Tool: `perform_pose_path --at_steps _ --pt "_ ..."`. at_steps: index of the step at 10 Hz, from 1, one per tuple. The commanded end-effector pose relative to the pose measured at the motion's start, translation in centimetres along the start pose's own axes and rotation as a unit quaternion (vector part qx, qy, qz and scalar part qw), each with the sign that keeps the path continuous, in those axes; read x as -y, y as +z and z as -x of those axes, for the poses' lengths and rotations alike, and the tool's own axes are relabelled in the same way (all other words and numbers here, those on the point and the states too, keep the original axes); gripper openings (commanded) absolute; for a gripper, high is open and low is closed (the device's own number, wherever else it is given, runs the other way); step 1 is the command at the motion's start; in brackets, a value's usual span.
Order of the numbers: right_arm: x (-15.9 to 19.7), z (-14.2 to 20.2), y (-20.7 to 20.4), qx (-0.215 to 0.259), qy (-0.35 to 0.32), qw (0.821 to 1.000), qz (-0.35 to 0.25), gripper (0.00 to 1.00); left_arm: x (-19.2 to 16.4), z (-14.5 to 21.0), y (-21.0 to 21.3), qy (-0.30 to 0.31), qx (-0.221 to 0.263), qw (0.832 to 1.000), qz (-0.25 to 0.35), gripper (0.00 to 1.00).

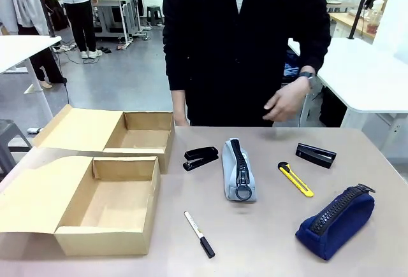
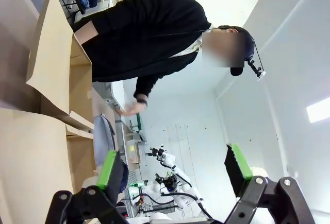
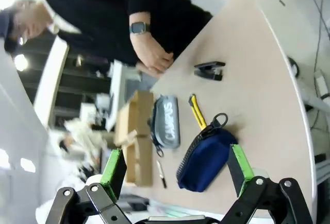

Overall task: Place items inside the box.
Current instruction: Pick up a Pencil pouch or Stapler and place it inside the Mailer Box closest to the robot.

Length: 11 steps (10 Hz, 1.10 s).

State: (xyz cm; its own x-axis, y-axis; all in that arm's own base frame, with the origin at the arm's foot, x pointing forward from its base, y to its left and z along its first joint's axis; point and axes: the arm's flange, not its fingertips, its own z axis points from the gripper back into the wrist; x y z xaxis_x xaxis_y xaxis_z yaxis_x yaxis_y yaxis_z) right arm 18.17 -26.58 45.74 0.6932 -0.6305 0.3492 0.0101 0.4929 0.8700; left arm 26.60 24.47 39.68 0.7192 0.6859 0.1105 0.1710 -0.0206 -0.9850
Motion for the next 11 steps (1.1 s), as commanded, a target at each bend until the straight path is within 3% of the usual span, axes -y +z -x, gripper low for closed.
perform_pose_path --at_steps 1,2,3,5,6,7,9,11 --pt "-3.2 -1.1 -7.6 -0.095 0.173 0.980 -0.026 1.00 0.1 0.3 -0.2 -0.010 -0.004 1.000 0.004 1.00" --pt "-4.2 -1.3 -11.3 -0.132 0.200 0.971 0.001 1.00 0.1 0.3 -0.2 -0.010 -0.004 1.000 0.004 1.00" --pt "-4.1 -1.8 -12.1 -0.146 0.192 0.970 0.026 1.00 0.1 0.3 -0.2 -0.010 -0.004 1.000 0.004 1.00" --pt "-1.2 -2.8 -5.7 -0.123 0.162 0.979 -0.003 1.00 0.1 0.3 -0.2 -0.010 -0.004 1.000 0.004 1.00" --pt "1.8 -1.6 -1.3 -0.134 0.166 0.977 0.000 1.00 0.1 0.3 -0.2 -0.010 -0.004 1.000 0.004 1.00" --pt "4.2 0.1 1.3 -0.113 0.148 0.982 -0.008 1.00 0.1 0.3 -0.2 -0.010 -0.004 1.000 0.004 1.00" --pt "6.1 1.4 3.1 -0.069 0.129 0.989 -0.024 1.00 0.1 0.3 -0.2 -0.010 -0.004 1.000 0.004 1.00" --pt "5.9 1.2 1.7 -0.078 0.129 0.989 -0.005 1.00 0.1 0.3 -0.2 -0.010 -0.004 1.000 0.004 1.00"
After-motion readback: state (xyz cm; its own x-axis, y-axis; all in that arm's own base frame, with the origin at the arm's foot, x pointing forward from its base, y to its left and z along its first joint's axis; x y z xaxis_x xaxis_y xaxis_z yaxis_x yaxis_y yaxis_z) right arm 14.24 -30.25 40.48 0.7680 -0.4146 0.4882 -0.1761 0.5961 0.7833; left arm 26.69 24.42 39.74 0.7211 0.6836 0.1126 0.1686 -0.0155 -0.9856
